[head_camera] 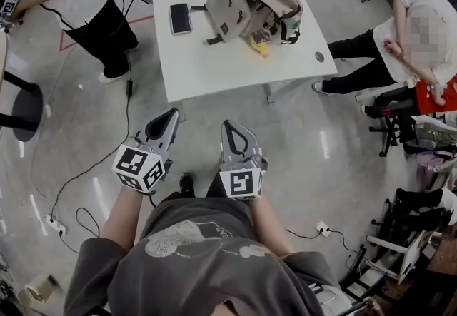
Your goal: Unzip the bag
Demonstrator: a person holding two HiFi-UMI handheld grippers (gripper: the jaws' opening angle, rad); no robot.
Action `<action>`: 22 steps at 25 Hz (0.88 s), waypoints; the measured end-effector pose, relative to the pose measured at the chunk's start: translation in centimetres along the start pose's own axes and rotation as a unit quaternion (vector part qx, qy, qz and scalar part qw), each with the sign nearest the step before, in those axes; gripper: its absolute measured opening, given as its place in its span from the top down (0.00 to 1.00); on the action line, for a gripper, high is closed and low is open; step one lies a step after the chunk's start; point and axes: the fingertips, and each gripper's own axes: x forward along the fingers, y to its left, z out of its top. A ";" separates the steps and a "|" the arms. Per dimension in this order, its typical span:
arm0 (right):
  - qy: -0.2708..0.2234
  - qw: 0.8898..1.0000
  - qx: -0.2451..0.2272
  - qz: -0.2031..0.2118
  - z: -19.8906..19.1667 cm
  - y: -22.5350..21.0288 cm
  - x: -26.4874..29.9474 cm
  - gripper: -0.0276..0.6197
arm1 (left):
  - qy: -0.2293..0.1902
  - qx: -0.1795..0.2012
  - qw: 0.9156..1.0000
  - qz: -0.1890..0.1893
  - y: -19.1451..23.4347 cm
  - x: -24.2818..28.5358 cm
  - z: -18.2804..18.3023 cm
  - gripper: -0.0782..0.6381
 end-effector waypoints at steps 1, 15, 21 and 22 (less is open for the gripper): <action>0.004 1.000 -0.005 0.003 0.2 0.7 -0.6 0.97 | 0.002 -0.003 1.000 -0.005 -0.1 -0.5 -0.3 0.88; 0.012 0.997 0.054 -0.048 -3.0 -2.1 -6.9 0.97 | 0.016 0.012 0.998 -0.052 -6.6 -0.1 -3.1 0.88; 0.005 0.998 0.054 -0.042 -4.2 -3.8 -10.0 0.97 | 0.026 0.023 0.998 -0.047 -10.9 -0.2 -3.5 0.88; 0.007 0.998 0.056 -0.042 -4.5 -4.1 -10.5 0.97 | 0.025 0.025 0.998 -0.047 -11.6 -0.2 -3.5 0.88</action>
